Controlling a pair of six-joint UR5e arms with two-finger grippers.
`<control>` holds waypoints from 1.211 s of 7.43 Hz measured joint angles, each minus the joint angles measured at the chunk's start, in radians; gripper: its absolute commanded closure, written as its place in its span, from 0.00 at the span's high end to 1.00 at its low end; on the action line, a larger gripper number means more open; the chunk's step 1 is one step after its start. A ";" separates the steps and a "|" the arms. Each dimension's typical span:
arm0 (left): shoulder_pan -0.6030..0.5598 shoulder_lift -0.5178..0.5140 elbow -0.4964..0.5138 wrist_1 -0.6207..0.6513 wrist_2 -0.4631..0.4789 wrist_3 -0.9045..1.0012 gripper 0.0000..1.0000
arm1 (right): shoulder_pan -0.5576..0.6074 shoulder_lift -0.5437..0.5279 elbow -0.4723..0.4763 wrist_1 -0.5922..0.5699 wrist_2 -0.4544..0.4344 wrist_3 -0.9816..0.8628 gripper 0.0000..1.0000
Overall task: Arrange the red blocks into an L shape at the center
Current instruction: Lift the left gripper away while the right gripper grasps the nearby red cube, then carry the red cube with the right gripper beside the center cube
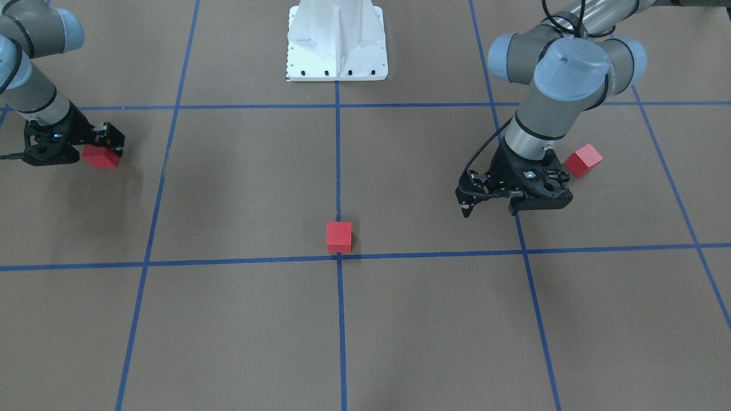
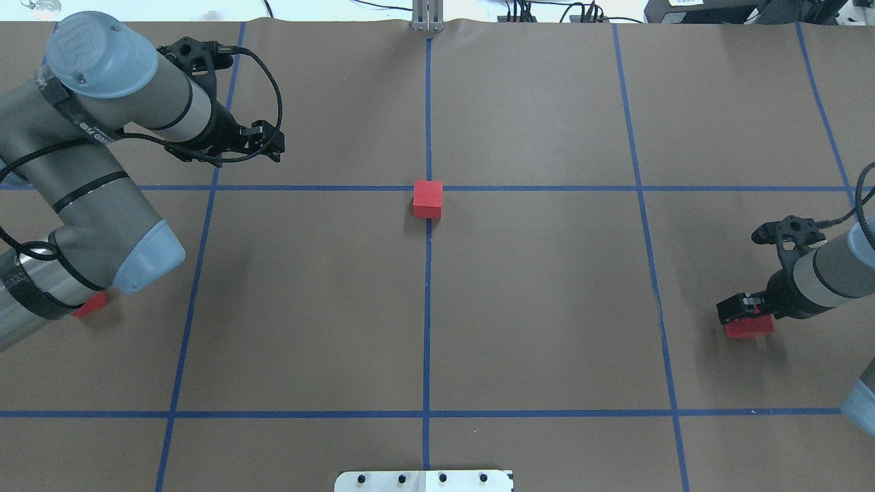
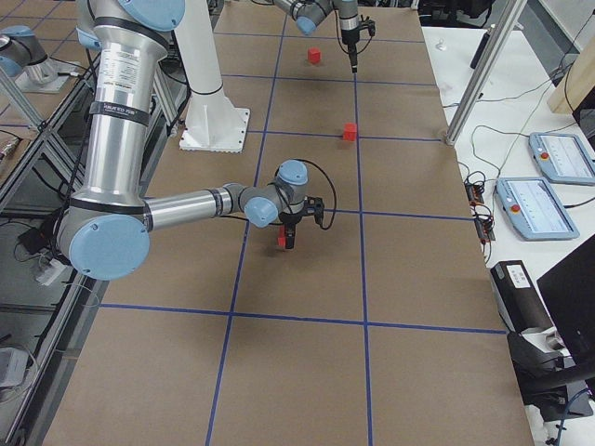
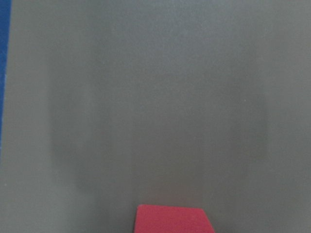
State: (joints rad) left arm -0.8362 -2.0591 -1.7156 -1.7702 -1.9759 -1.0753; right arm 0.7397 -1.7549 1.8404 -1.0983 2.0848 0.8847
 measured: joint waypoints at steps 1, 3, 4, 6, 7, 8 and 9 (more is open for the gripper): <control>0.000 0.000 0.000 0.000 0.000 0.000 1.00 | -0.001 0.000 0.000 0.000 0.002 0.000 0.83; 0.000 0.000 0.001 0.000 0.000 0.000 1.00 | 0.000 -0.001 0.002 0.000 0.015 0.000 0.71; 0.000 0.000 0.001 0.000 0.000 0.000 1.00 | 0.001 -0.003 0.006 0.000 0.027 0.000 0.65; 0.000 0.000 0.001 0.000 0.000 0.000 1.00 | 0.004 -0.007 0.014 0.001 0.047 0.001 0.36; 0.001 0.000 0.001 0.000 0.000 0.000 1.00 | 0.005 -0.008 0.018 0.001 0.052 0.001 0.11; 0.001 0.000 0.001 0.000 0.000 0.000 1.00 | 0.005 -0.008 0.020 0.001 0.053 0.002 0.00; 0.001 0.000 0.002 0.000 0.000 0.001 1.00 | 0.013 -0.006 0.027 0.001 0.055 0.002 0.00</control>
State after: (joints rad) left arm -0.8350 -2.0595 -1.7135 -1.7702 -1.9761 -1.0740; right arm 0.7526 -1.7614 1.8678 -1.0975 2.1399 0.8863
